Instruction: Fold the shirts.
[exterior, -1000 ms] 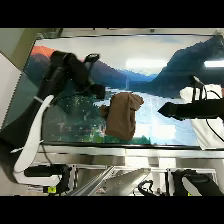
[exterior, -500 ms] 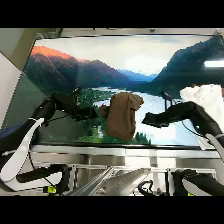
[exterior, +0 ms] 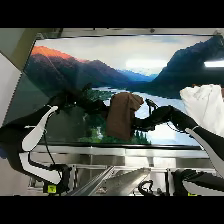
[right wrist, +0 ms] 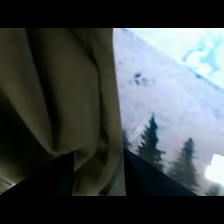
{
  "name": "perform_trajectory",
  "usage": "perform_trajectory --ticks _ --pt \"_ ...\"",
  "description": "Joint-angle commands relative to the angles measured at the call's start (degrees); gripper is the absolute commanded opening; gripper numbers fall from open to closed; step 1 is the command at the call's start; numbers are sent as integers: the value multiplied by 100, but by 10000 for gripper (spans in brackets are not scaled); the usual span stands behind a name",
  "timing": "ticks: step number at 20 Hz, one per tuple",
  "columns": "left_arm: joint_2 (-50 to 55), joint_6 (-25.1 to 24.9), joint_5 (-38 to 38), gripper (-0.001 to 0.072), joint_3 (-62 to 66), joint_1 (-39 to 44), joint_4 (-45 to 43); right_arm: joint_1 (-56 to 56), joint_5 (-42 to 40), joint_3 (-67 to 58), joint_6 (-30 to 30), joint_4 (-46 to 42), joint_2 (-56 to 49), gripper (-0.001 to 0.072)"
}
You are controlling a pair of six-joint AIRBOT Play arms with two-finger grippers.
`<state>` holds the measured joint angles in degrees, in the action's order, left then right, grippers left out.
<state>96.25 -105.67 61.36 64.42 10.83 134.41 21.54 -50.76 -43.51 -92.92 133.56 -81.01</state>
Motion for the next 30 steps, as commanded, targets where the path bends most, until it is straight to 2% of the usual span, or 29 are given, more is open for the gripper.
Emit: perform_trajectory --ticks 1,2,3,4,5,7,8,11,12,15,18,21,24,25,27,30 --pt "442 -50 87 408 378 127 31 74 197 -55 -20 96 -149 333" --pt "474 -50 96 339 385 127 66 74 197 -125 -103 122 -149 195" --pt "470 -35 114 233 363 127 68 74 195 -214 -186 133 -149 93" --pt "435 -37 192 225 358 120 59 74 195 -319 -186 129 -149 16" --pt "350 -39 295 134 361 72 59 70 149 -466 -197 120 -131 19" --pt "-81 -39 382 112 382 -109 63 0 -116 -881 -424 109 61 19" --pt "-435 -37 382 75 439 -238 79 -109 -310 -1165 -444 111 236 19" --pt "-1873 -37 234 55 997 -605 584 -640 -848 -2455 -549 116 1191 18" --pt "-2505 -31 -13 20 1322 -730 802 -837 -903 -2979 -623 109 1572 19" --pt "-4054 223 -813 20 2524 -994 750 -1497 -901 -4793 -815 98 2579 19" --pt "-4885 229 -1032 20 3886 -1023 584 -1687 -901 -6389 -1187 -96 3099 19" --pt "-5195 415 -1231 20 4983 -960 52 -1681 -855 -7396 -1512 -323 3300 19" --pt "-5313 1257 -1351 20 5488 -957 -1572 -1681 -809 -7602 -1423 -1145 3394 19" --pt "-5300 1364 -1274 21 5425 -957 -1871 -1681 -990 -7582 -1316 -1364 3305 19" --pt "-5128 1379 -1082 21 4931 -957 -1937 -1679 -1266 -7324 -1279 -1392 2962 19" --pt "-4227 1388 -306 20 3987 -957 -1880 -1676 -1644 -6526 -1202 -1338 2096 19"
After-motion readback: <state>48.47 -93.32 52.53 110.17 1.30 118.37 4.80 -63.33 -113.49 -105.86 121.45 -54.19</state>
